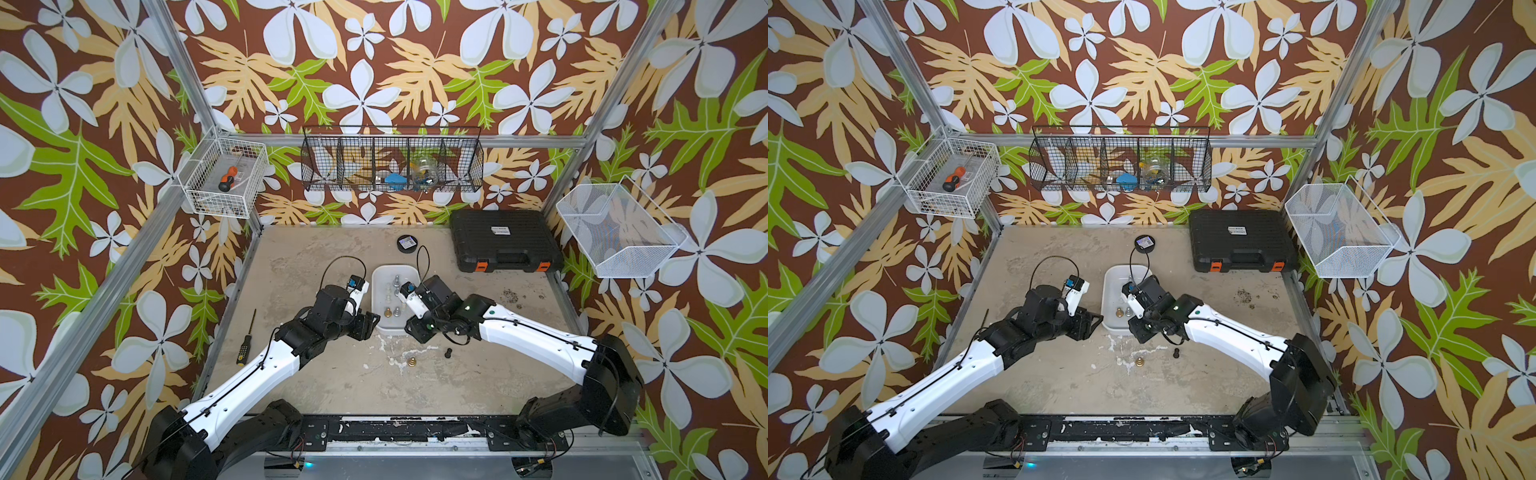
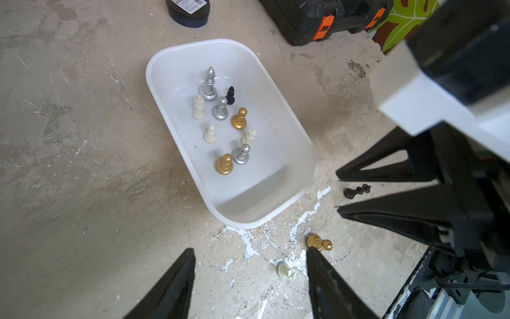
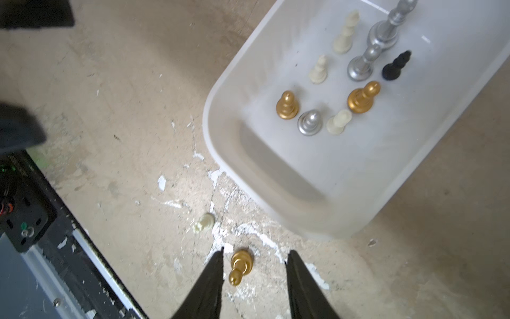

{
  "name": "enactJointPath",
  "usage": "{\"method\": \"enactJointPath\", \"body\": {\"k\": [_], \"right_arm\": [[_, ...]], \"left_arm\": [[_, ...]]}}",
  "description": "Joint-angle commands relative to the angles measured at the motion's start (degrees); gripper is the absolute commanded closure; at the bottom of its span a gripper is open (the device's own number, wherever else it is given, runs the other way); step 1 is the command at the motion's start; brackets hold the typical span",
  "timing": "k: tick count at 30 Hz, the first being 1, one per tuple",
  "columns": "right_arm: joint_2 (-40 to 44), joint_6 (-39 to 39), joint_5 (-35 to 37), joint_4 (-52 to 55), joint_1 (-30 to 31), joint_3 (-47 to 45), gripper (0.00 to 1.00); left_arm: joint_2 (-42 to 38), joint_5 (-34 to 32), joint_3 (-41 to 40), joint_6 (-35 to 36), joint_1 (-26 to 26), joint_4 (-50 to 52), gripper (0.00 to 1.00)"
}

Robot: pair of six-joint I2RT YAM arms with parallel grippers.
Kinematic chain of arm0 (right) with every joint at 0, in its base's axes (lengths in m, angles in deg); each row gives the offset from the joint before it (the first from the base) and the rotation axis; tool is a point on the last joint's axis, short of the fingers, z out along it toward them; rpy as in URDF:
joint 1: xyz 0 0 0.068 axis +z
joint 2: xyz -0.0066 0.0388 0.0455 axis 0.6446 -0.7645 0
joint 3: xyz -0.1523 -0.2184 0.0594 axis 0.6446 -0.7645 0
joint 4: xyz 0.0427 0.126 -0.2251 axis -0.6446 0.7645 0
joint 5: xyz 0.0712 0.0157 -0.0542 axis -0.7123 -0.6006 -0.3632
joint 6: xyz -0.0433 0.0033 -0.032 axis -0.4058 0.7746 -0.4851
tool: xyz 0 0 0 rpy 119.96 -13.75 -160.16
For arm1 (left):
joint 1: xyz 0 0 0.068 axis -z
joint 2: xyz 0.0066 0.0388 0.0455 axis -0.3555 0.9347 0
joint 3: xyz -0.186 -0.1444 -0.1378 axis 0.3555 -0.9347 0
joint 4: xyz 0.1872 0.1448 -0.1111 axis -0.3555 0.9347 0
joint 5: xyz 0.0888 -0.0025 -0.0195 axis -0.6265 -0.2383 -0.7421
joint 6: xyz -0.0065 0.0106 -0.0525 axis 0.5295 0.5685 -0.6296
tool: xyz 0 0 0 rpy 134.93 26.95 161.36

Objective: Put the chess pieces into the storage box
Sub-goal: Pick up the chess piece at the center of the board.

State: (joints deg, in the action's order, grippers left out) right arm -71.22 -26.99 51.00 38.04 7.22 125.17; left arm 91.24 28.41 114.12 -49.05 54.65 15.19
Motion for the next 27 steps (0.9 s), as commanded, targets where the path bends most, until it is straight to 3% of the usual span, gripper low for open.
{"method": "enactJointPath", "body": {"k": [1,5,8,18,27], "right_arm": [[2.4,4.1,2.2,1.5,0.6,-3.0,0.59],[6.9,9.6,10.4,2.4,-1.2,-7.3,0.56],[8.8,11.2,10.7,4.3,-4.6,-9.5,0.55],[8.2,13.8,9.6,6.2,-8.3,-12.1,0.52],[5.2,13.7,9.5,4.9,-8.8,-14.4,0.55]], "left_arm": [[-0.4,2.0,0.7,1.0,0.1,2.1,0.34],[0.0,5.1,0.0,0.7,0.2,1.9,0.34],[1.5,5.7,0.5,1.2,2.0,1.7,0.34],[7.4,2.2,6.0,9.8,17.0,1.9,0.33],[9.9,3.0,5.4,11.3,18.3,0.0,0.33]]}}
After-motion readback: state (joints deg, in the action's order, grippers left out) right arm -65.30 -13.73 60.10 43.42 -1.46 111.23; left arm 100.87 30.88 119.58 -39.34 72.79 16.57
